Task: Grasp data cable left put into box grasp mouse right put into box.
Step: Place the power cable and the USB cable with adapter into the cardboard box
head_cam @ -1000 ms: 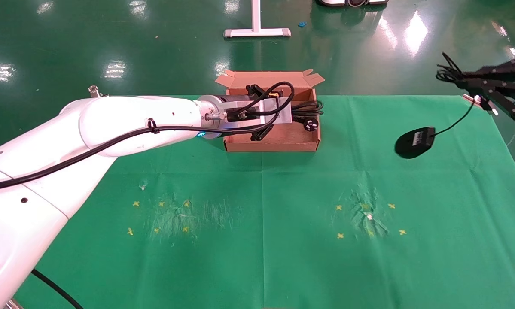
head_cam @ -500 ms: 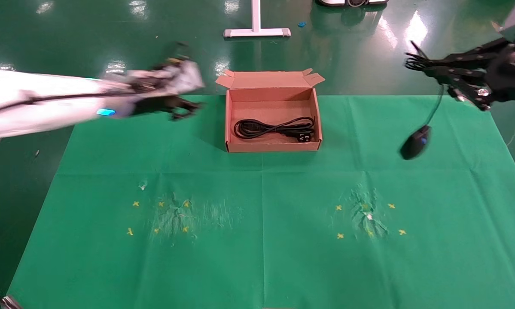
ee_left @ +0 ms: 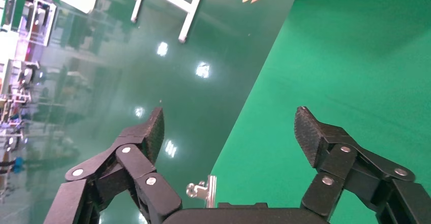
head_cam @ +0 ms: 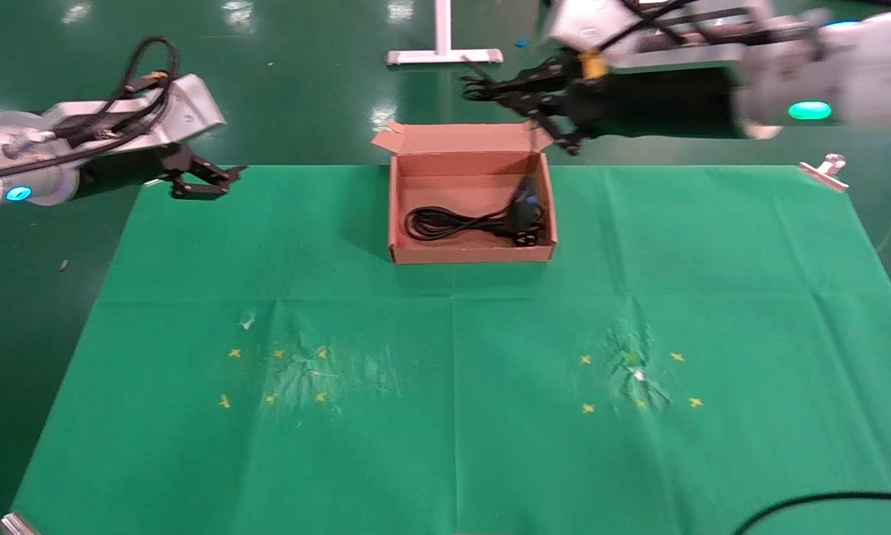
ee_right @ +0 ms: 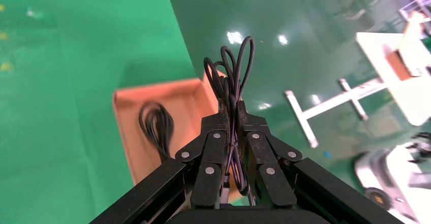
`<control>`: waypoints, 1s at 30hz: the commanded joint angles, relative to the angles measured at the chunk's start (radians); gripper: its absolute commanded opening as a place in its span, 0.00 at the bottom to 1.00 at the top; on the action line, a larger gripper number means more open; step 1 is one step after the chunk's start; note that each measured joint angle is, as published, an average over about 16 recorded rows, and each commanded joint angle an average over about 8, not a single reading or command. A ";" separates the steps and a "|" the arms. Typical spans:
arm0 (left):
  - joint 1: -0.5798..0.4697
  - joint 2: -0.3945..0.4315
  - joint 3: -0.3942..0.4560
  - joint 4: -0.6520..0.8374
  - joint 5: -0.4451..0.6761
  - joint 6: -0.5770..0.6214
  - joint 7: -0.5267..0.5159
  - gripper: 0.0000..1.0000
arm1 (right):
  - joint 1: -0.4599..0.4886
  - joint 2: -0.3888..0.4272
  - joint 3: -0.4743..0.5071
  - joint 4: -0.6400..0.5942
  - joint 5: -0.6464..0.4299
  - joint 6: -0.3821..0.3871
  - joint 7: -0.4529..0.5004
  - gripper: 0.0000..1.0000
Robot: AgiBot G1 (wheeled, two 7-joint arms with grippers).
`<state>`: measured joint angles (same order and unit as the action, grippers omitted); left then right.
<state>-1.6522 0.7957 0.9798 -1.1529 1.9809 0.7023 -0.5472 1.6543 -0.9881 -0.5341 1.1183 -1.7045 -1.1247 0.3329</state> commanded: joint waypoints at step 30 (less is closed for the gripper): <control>0.026 -0.018 0.000 -0.131 0.188 0.036 -0.213 1.00 | 0.055 -0.230 -0.091 -0.397 -0.098 0.096 -0.178 1.00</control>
<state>-1.6265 0.7776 0.9801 -1.2838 2.1689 0.7377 -0.7604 1.7085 -1.2173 -0.6247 0.7216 -1.8014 -1.0295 0.1544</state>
